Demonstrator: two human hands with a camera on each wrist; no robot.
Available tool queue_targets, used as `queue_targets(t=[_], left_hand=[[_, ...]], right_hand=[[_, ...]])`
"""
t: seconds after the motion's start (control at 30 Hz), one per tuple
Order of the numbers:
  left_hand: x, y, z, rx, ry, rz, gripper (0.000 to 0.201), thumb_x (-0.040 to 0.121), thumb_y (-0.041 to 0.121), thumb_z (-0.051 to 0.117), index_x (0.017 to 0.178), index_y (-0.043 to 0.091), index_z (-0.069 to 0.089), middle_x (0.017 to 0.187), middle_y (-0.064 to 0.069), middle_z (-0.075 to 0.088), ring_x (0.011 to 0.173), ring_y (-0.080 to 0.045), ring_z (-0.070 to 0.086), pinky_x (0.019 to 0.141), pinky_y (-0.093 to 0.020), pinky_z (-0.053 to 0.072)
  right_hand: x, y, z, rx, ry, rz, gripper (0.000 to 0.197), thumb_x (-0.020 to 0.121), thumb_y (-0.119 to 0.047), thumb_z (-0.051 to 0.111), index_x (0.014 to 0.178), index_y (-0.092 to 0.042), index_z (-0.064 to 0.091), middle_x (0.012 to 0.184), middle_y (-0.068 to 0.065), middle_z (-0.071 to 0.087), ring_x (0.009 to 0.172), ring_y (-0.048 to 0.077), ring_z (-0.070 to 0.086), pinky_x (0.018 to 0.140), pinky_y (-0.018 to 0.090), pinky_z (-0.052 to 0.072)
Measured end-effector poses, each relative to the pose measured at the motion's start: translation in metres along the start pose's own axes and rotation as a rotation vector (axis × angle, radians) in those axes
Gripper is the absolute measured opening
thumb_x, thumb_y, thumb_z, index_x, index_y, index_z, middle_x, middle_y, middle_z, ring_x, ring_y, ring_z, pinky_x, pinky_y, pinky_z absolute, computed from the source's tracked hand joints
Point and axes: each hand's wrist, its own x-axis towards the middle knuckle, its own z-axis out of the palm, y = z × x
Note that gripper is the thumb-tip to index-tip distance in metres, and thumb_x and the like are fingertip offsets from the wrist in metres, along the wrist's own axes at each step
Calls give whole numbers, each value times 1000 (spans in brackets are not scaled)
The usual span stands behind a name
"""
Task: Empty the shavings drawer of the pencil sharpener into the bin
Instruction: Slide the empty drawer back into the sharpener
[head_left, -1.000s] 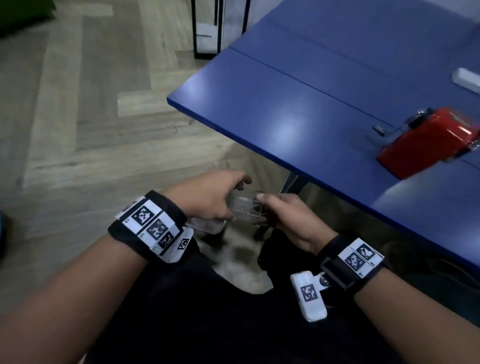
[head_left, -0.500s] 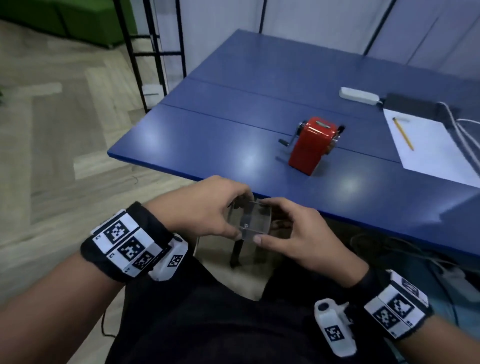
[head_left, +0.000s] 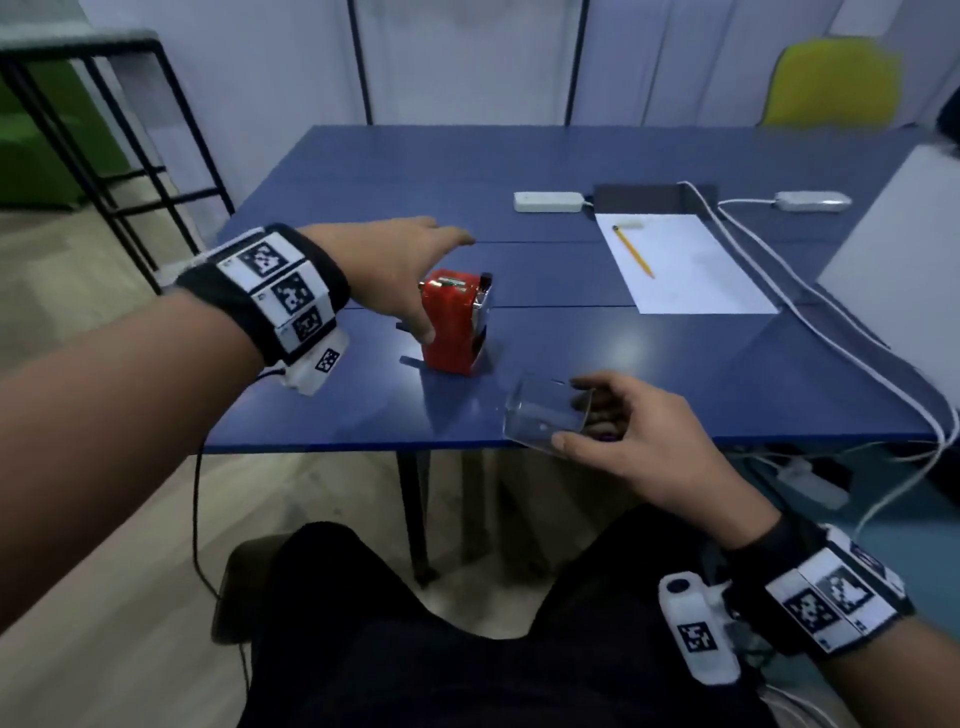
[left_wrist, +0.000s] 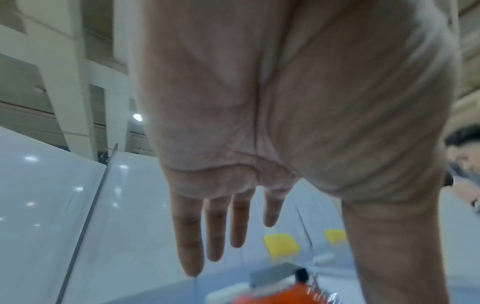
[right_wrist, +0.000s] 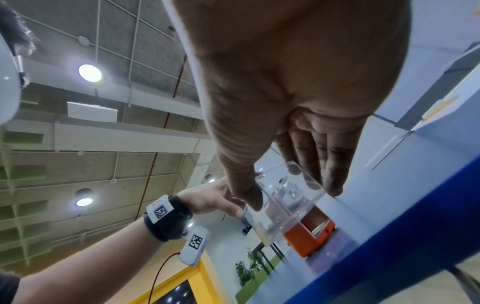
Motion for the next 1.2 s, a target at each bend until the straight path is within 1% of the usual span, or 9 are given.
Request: queue_targets(t=[0.13,0.23,0.43,0.57,0.83,0.93,1.0,1.1,1.2], left_hand=[[44,4,15,43,-103,-20,123,63,44,99,163,25,30,154,-6,52,134,-31,55,111,-51,49],[61,0,25,22,-128,7,93,53,42,101,133,29,56,117,4,71,104,-24,68,94,-47,59],[58,6,28,-46,-131,78,71,54,38,103,111,30,60,89,14,69,83,-12,68,74,-34,55],[49,18,33,-36,-169,192,75,51,45,100,113,37,57,100,11,72,88,-14,72,77,-40,62],[47,26,31,-36,-193,231,83,53,34,102,123,34,56,113,10,65,99,-16,66,86,-46,60],[51,25,30,34,-192,211,100,58,25,99,141,47,47,130,5,49,114,-26,59,94,-51,58],[51,20,28,85,-187,154,122,65,18,95,159,53,25,149,-1,34,132,-33,51,103,-52,53],[42,14,19,-27,-249,92,144,68,40,99,163,55,-8,166,5,12,151,-31,33,118,-53,41],[35,24,15,-202,-319,83,112,77,78,72,163,56,4,169,12,13,154,-24,28,125,-48,29]], right_hand=[[10,9,-8,-37,44,24,67,78,-46,94,136,-24,68,112,-14,75,99,1,73,93,27,63],[18,16,-6,-46,71,47,64,77,-46,95,132,-25,70,110,-13,75,97,0,74,92,28,64],[38,20,0,-81,75,103,68,75,-49,96,132,-22,68,117,-8,75,100,9,76,92,36,66],[47,21,6,-121,85,127,70,72,-51,97,128,-21,67,113,-8,74,97,9,75,90,36,66],[47,34,13,-259,93,144,65,71,-55,94,121,-21,67,103,-9,73,90,10,71,86,38,64],[47,36,14,-267,107,138,64,72,-53,93,119,-20,67,104,-7,73,91,12,69,81,31,59],[46,37,15,-272,109,135,62,72,-52,93,119,-21,66,105,-7,72,91,12,68,75,24,51],[45,40,18,-276,121,119,61,73,-50,92,120,-21,66,106,-7,70,95,14,67,77,25,49],[44,39,21,-246,147,114,66,73,-49,92,126,-20,67,108,-8,70,96,14,68,81,26,53]])
